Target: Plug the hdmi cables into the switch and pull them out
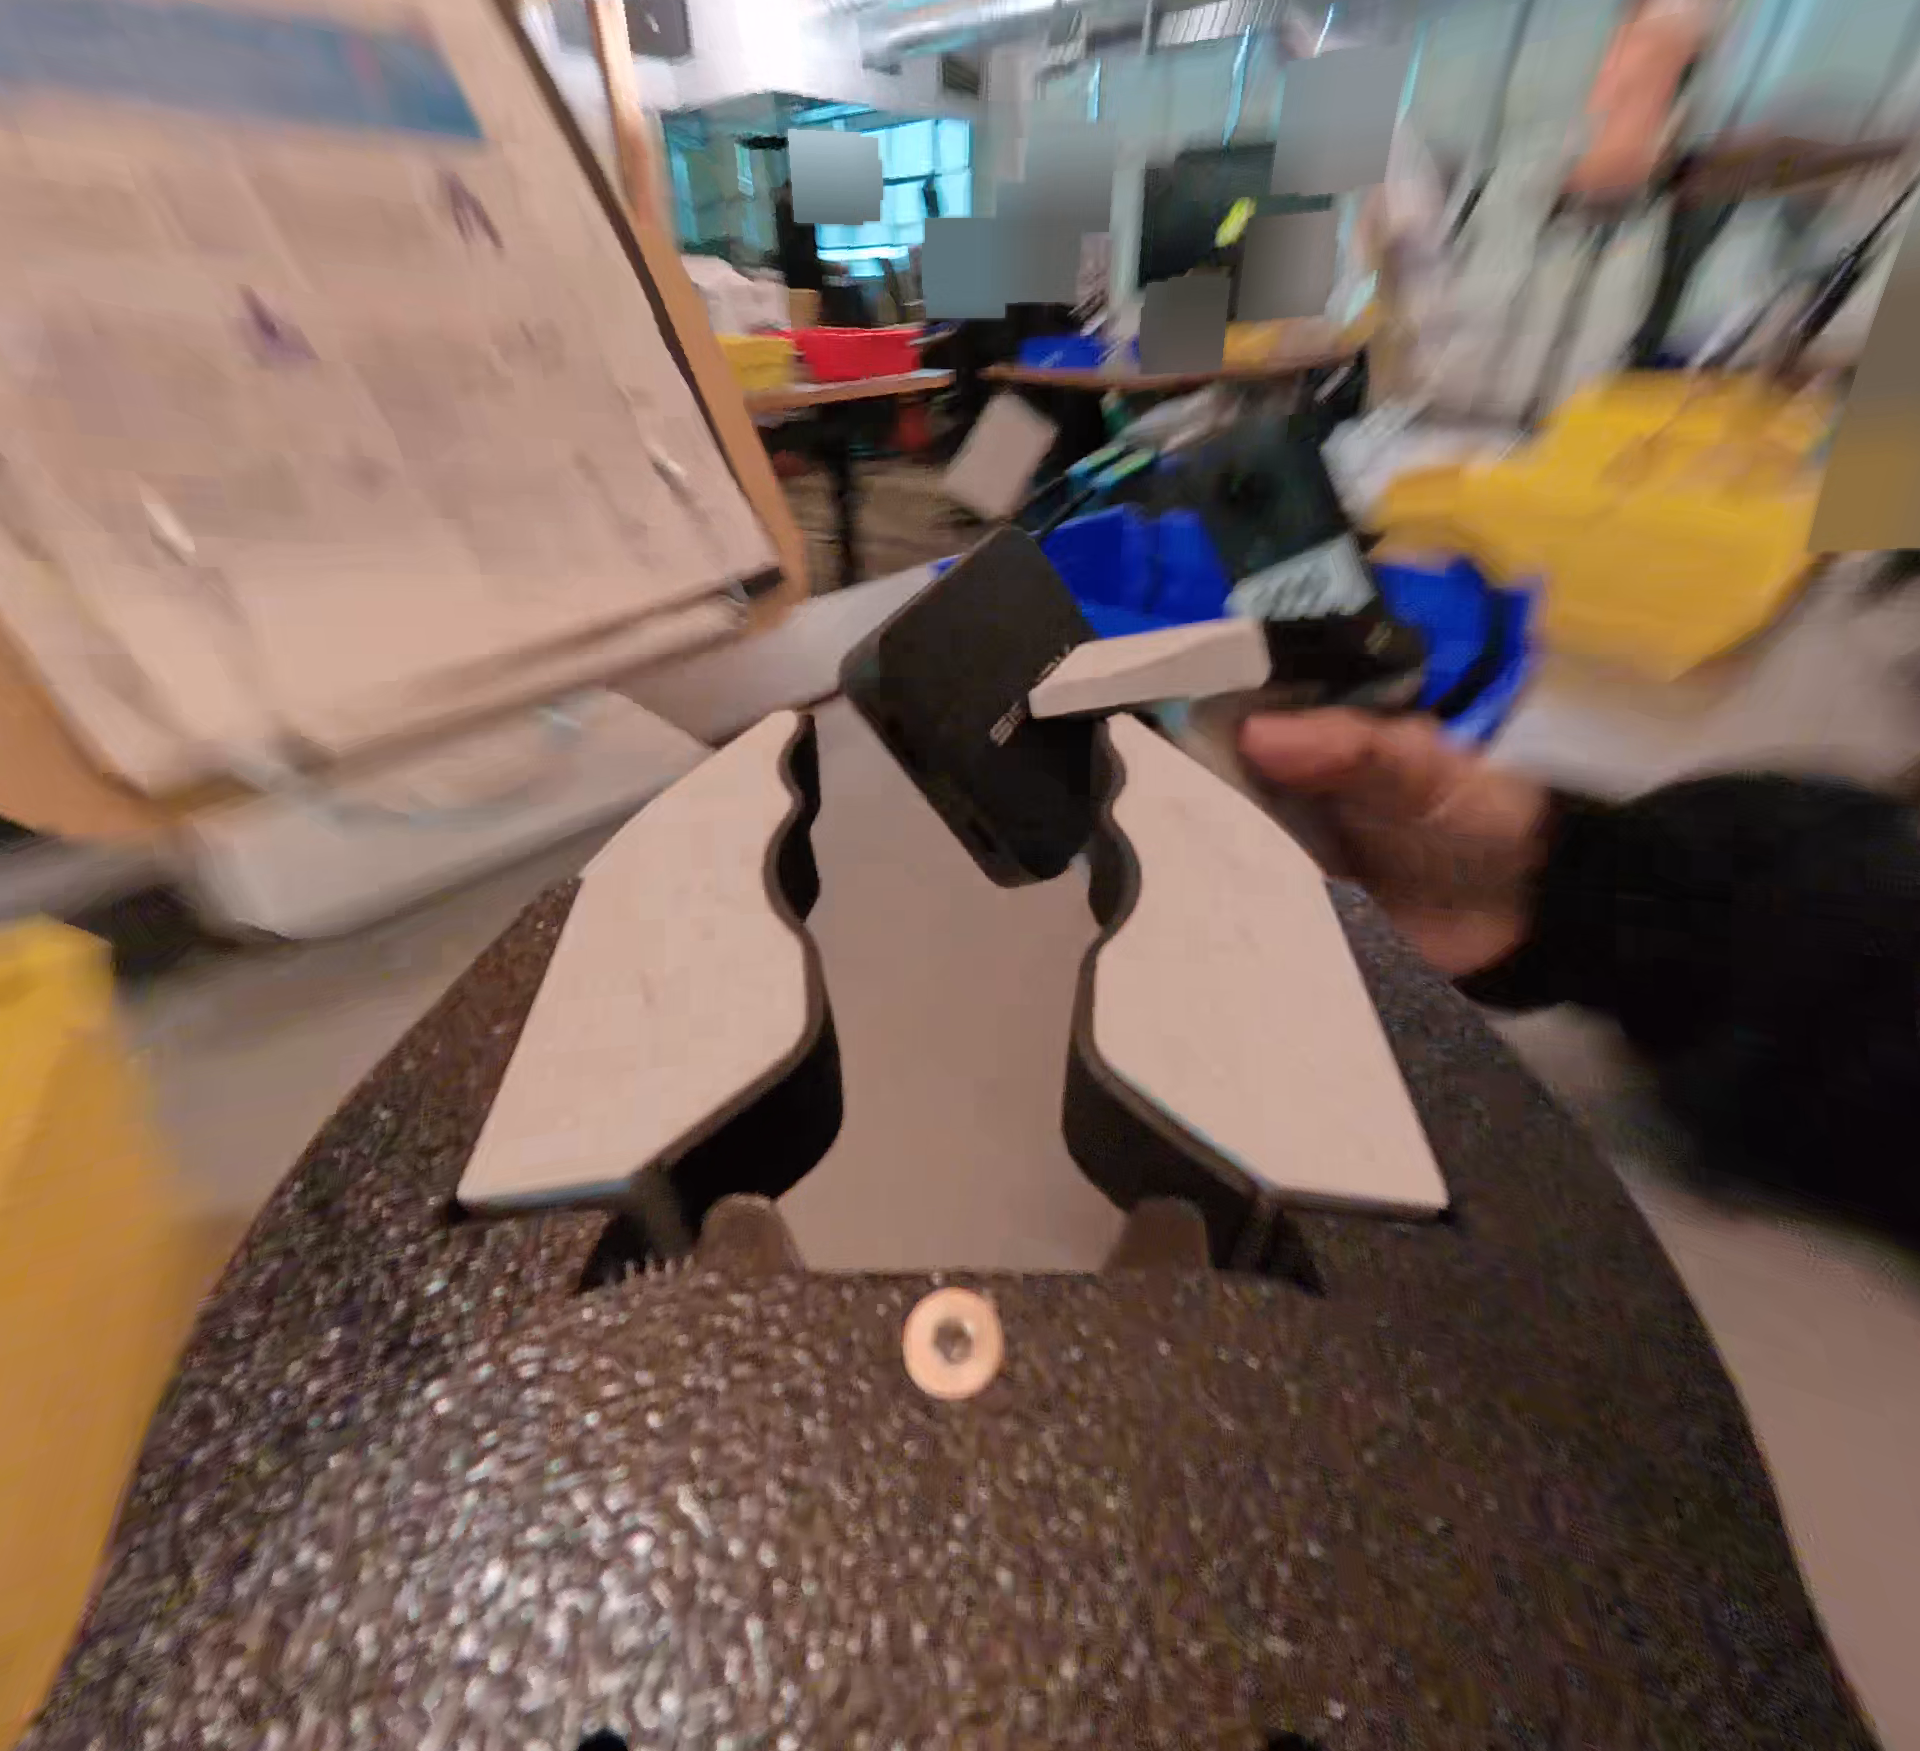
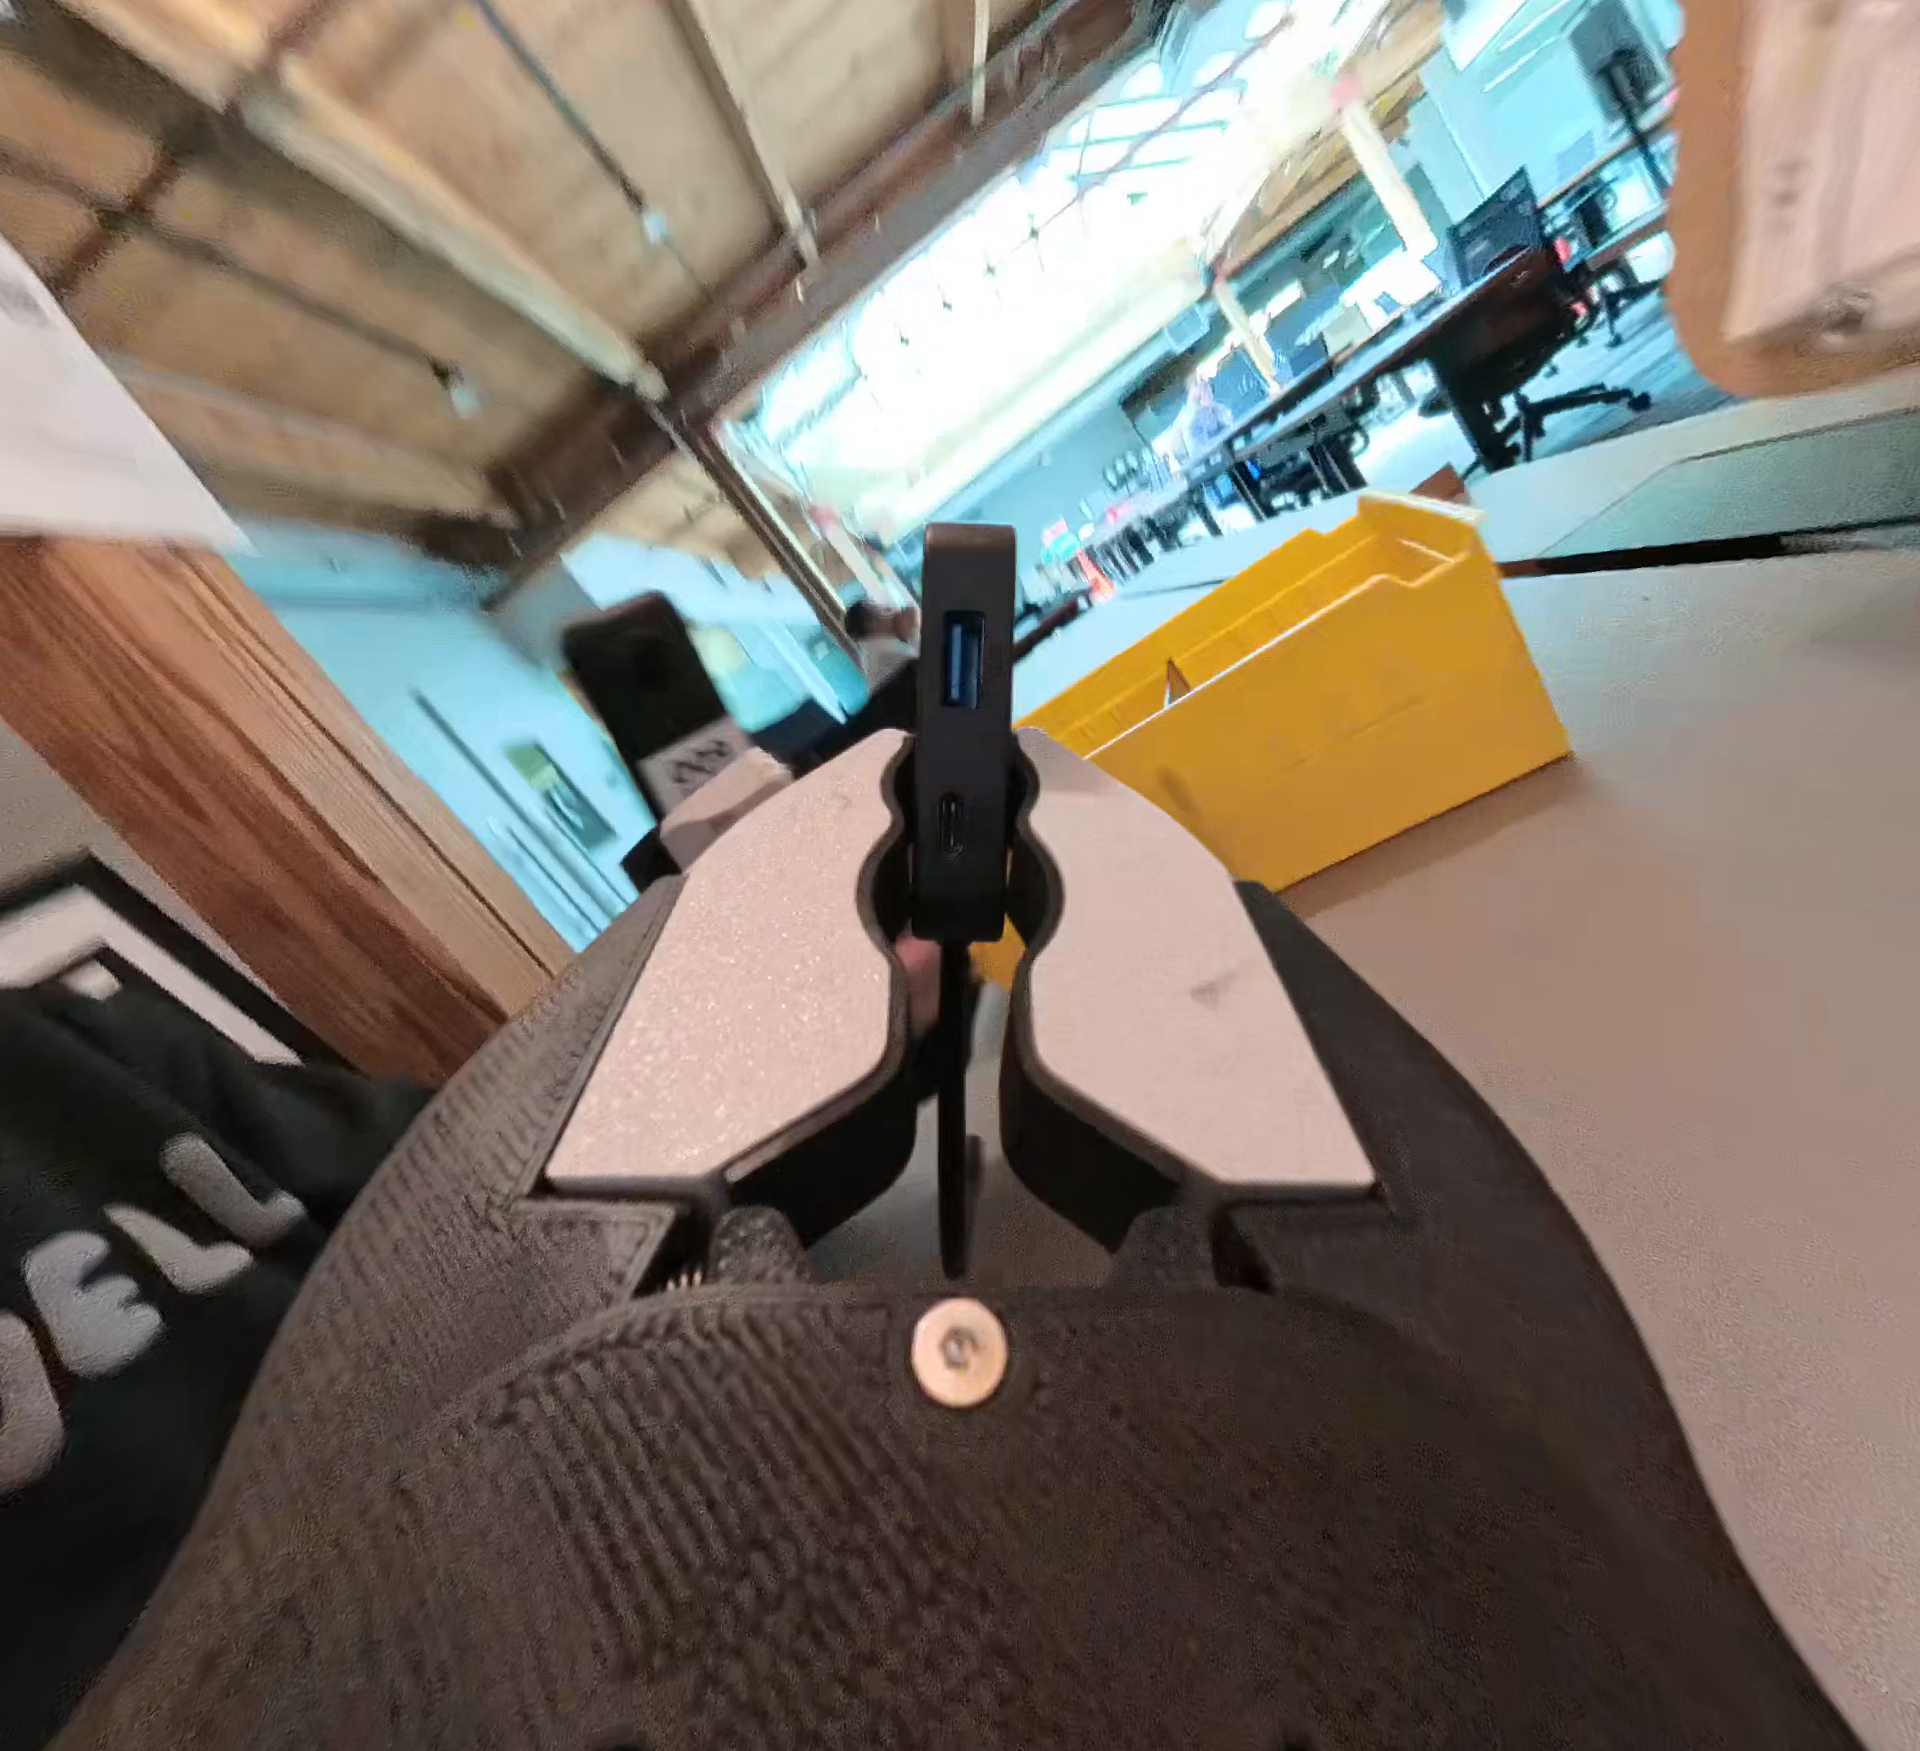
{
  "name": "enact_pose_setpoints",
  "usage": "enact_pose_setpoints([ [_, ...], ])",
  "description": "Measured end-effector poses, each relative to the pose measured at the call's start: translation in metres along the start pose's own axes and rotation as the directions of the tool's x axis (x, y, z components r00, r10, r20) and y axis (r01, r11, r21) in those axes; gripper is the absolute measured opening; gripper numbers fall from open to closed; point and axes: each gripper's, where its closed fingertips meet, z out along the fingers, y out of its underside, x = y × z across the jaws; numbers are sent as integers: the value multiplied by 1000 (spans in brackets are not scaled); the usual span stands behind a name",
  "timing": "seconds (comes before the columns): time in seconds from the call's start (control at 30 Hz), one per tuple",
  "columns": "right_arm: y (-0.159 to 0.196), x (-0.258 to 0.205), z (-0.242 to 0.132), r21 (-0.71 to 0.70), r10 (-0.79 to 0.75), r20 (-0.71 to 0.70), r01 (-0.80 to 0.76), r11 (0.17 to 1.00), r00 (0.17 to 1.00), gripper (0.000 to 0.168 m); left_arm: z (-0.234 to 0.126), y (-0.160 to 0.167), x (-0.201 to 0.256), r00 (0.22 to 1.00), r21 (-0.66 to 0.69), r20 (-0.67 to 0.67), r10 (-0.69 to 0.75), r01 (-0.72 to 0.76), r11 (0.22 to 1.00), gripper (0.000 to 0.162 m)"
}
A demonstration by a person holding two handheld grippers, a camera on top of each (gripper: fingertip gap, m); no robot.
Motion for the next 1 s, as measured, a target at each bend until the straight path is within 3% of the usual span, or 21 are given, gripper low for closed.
enact_pose_setpoints([
  [0.1,4,19,-15,48,84,1,-83,995,997,14,16,37,-3,901,-108,-183,-393,379,919,43],
  [0.2,14,24,-17,18,19,-45,-18,1000,999,14,26,64,12,755,-206,-297,-584,547,811,40],
  [0.23,19,24,-16,-15,-25,-48,24,1000,999,14,28,67,15,731,-206,-313,-606,571,795,31],
  [0.27,23,26,-16,-34,-63,-55,62,998,996,14,28,68,18,724,-201,-333,-604,571,796,17],
  [0.4,29,19,-16,-55,-137,32,139,989,990,15,22,72,21,759,-232,-341,-555,505,832,16],
  [0.47,33,19,-18,-106,-274,29,275,956,961,23,16,73,24,763,-269,-324,-559,492,828,14],
  [0.53,27,16,-25,-127,-514,4,510,851,858,56,7,79,24,748,-336,-286,-599,507,794,14],
  [0.6,32,10,-34,-168,-734,34,728,665,678,77,-3,82,24,709,-385,-263,-654,545,745,14],
  [0.67,51,10,-38,-272,-775,103,767,581,623,96,-12,79,33,614,-457,-288,-735,586,669,14],
  [0.7,57,9,-39,-290,-784,118,776,560,610,98,-15,78,42,573,-496,-313,-758,582,645,14],
  [0.8,74,7,-40,-328,-838,179,835,443,515,100,-15,86,57,566,-569,-294,-770,544,617,14],
  [0.93,75,0,-41,-308,-834,195,840,447,516,99,-16,88,64,494,-616,-288,-820,560,554,14],
  [1.0,79,0,-45,-321,-838,233,852,413,494,89,-19,91,63,489,-636,-270,-829,556,535,14],
])
